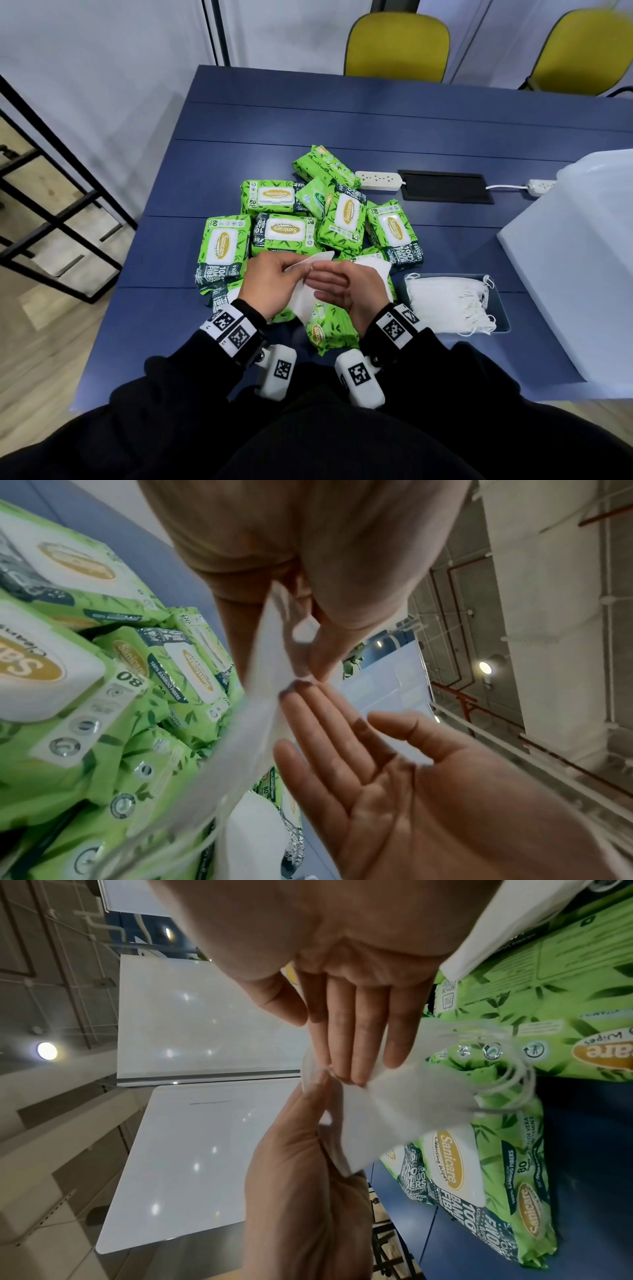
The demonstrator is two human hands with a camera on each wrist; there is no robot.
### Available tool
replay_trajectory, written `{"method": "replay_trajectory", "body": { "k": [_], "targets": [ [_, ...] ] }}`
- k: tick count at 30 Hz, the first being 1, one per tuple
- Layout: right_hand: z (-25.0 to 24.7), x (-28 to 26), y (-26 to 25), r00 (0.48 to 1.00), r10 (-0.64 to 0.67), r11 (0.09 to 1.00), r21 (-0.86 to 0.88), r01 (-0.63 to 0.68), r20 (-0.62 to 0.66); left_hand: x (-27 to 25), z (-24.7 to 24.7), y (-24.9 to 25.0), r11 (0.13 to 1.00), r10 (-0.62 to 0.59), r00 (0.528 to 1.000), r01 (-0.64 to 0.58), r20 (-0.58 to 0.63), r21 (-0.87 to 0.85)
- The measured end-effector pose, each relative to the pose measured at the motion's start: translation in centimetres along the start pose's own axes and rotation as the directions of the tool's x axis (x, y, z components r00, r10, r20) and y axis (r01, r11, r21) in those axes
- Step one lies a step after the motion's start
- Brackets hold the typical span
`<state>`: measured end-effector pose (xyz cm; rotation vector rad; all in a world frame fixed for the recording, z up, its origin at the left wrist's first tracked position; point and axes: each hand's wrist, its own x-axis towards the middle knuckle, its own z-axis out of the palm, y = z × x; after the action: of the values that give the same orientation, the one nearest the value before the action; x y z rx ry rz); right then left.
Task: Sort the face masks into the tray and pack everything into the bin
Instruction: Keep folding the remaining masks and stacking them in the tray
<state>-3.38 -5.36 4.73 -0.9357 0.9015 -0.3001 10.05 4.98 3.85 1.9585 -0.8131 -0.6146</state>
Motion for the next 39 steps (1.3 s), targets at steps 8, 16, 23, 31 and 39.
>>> {"method": "replay_trajectory", "body": {
  "k": [8, 16, 23, 31, 39],
  "targets": [
    [-0.7, 0.8, 0.9, 0.996, -0.064, 0.982, -0.181, 0.052, -0.060, -0.4, -0.2, -0.5, 0.888, -0.179, 0.978, 0.207, 0.107, -0.411],
    [-0.3, 0.6, 0.4, 0.989, -0.114, 0.985, -0.143, 0.100, -0.093, -1.0, -1.8, -0.9, 0.855, -0.244, 0.968, 0.240, 0.051, -0.461],
    [0.0, 0.4, 0.6, 0.996, -0.085, 0.984, -0.159, 0.078, -0.041, -0.9, -2.3, -1.4, 0.898, -0.211, 0.977, 0.207, 0.031, -0.389],
    [-0.1, -0.4, 0.2, 0.997, -0.068, 0.981, -0.184, 0.062, -0.027, -0.9, -1.7, -1.4, 0.904, -0.171, 0.983, 0.183, 0.064, -0.386],
    [-0.7, -0.8, 0.4, 0.999, -0.053, 0.961, -0.272, 0.053, 0.008, -1.0, -1.6, -1.0, 0.920, -0.155, 0.983, 0.182, 0.103, -0.348]
  ]
}}
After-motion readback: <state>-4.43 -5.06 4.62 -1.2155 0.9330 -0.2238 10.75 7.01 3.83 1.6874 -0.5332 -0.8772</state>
